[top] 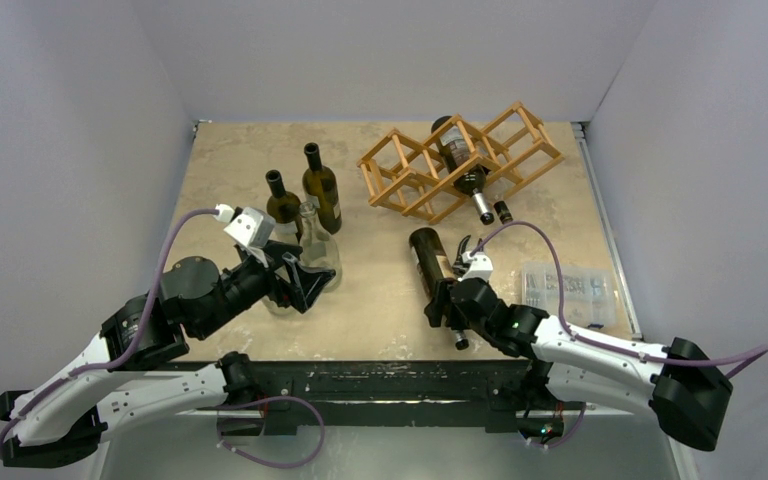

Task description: Put the wine bottle on the wine rack

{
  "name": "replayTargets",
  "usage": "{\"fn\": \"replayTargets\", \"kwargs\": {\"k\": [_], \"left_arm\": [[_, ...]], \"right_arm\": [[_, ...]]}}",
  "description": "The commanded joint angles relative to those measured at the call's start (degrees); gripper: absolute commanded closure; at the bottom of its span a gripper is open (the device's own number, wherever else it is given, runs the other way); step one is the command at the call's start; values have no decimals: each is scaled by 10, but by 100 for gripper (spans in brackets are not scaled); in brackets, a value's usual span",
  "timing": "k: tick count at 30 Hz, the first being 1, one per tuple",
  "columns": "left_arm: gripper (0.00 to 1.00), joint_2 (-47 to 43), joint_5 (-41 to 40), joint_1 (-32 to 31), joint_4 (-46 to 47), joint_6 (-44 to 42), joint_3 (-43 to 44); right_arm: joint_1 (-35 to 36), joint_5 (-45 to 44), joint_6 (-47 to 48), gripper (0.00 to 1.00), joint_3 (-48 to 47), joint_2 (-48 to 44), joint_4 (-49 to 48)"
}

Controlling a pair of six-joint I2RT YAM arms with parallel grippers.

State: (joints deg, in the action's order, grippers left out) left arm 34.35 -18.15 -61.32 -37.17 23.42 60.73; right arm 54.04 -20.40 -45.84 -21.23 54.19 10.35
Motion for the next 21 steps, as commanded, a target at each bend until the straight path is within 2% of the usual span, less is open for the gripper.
{"fn": "replayTargets", "kwargs": {"k": [1, 21], "left_arm": [[18, 5, 8, -3, 29, -4, 1], [18, 5, 17, -3, 27, 1, 1]], "right_arm": [[-3, -74, 15, 100, -23, -21, -63], [-78, -53, 129, 100, -61, -4, -98]]}}
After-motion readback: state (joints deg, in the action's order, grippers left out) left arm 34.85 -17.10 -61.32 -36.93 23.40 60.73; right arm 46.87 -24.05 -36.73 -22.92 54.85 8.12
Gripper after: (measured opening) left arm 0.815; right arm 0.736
